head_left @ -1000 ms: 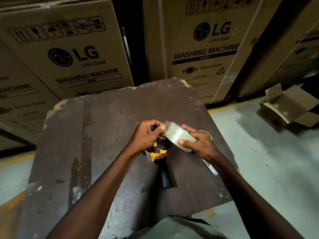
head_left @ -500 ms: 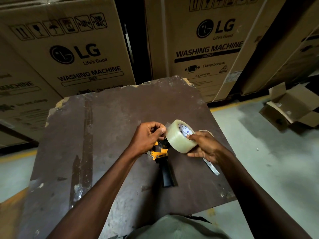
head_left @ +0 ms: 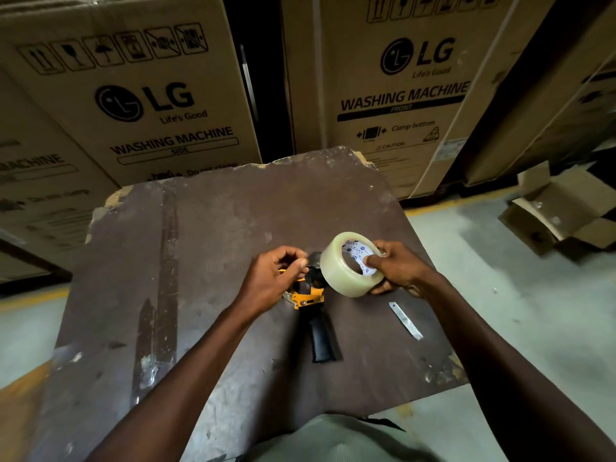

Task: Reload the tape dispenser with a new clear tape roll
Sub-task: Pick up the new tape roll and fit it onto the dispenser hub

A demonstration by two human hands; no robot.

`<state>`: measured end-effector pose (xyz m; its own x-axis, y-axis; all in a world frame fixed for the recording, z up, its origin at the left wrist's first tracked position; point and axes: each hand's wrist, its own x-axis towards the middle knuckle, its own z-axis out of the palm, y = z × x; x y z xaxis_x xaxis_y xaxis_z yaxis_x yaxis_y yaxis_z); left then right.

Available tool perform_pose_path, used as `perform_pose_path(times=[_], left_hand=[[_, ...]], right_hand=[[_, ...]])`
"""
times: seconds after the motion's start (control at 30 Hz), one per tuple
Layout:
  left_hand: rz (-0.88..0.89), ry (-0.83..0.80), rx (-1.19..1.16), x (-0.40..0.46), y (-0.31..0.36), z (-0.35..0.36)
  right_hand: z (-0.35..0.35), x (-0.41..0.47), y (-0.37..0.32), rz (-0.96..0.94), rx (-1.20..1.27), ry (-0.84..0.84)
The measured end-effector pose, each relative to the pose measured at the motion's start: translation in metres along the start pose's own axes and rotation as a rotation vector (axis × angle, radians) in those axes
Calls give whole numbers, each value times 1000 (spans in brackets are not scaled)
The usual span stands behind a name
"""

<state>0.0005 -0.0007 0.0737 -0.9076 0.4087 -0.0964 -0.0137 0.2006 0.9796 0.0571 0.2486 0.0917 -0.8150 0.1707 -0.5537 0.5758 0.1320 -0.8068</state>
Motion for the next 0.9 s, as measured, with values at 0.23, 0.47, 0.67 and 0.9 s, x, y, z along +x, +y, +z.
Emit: perform_pose_path(times=[0.23, 0.47, 0.67, 0.9], left_hand=[[74, 22, 155, -7, -5, -1], [-63, 22, -154, -2, 4, 7], [-80, 11, -265, -1, 8, 9], [-133, 41, -420, -6, 7, 16]], right_hand=[[7, 3, -7, -29, -49, -11], [9, -1, -12, -1, -20, -52], [3, 0, -9, 28, -33, -125], [-4, 7, -4, 70, -84, -180]])
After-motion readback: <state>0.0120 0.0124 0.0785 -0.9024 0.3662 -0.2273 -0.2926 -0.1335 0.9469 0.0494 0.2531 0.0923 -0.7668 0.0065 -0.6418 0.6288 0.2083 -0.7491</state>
